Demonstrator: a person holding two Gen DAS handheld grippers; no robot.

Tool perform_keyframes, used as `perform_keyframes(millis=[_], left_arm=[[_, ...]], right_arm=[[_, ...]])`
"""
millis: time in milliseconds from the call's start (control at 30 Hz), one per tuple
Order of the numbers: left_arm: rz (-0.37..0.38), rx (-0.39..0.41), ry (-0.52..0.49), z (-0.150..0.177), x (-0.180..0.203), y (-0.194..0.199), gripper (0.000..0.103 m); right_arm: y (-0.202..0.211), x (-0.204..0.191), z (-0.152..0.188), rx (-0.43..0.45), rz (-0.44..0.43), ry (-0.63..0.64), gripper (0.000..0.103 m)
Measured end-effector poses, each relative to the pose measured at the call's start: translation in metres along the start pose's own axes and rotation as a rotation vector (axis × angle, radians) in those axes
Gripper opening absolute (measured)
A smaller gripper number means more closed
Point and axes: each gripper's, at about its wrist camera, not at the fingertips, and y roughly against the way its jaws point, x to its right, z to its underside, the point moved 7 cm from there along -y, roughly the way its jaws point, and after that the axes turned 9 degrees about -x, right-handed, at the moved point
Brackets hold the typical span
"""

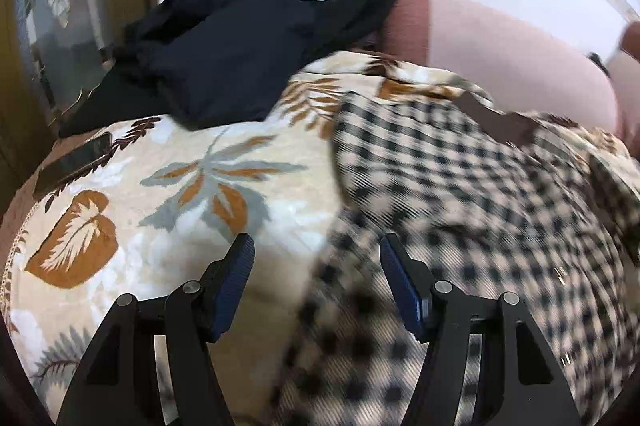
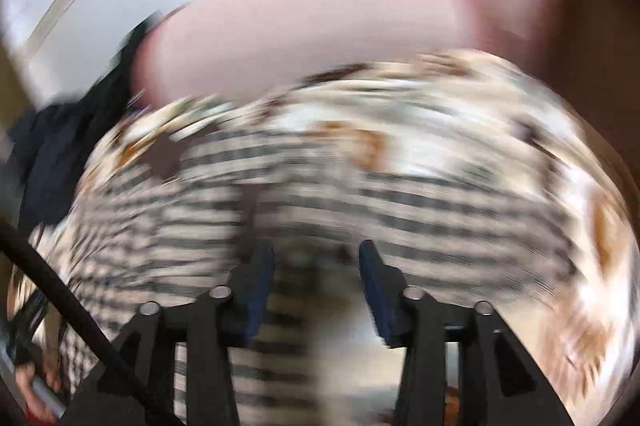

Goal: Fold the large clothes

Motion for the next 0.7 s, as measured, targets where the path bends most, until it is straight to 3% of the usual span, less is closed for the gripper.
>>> perform_keyframes(millis=[100,200,333,433,533,600,633,700], left_arm=[[0.039,-0.025,0.006,0.020,0.010,0.011,0.064],[0.066,-0.052,0.022,0.042,0.016,0.016,0.064],[0.052,-0.138,0.006,0.080,0.028,0.004,0.069],[0.007,-0.133,-0.042,0.087,0.037,0.001,0.079],[-0.027,-0.148,-0.062,0.088,0.041,-0.004,0.085],[-0.034,-0.151,-0.062,0.089,0.041,-0.005,0.086],[-0.035,-0.151,-0.062,0.089,0.040,-0.005,0.086],[-0.040,-0.151,-0.064,0.088,0.040,-0.006,0.086]], right_arm=[[0.002,0.097,0.026,-0.015,0.017,-0.211,0.055],[-0.008,0.151,0.048,-0.026,-0.029,-0.364,0.055],[-0.032,0.173,0.048,-0.019,-0.106,-0.453,0.056],[-0.043,0.169,0.032,0.044,-0.140,-0.472,0.066],[-0.050,0.156,0.015,0.066,-0.159,-0.440,0.067],[-0.054,0.147,0.003,0.050,-0.173,-0.385,0.038],[-0.056,0.145,0.000,0.033,-0.189,-0.372,0.014],[-0.048,0.157,-0.003,0.063,-0.146,-0.384,0.014]])
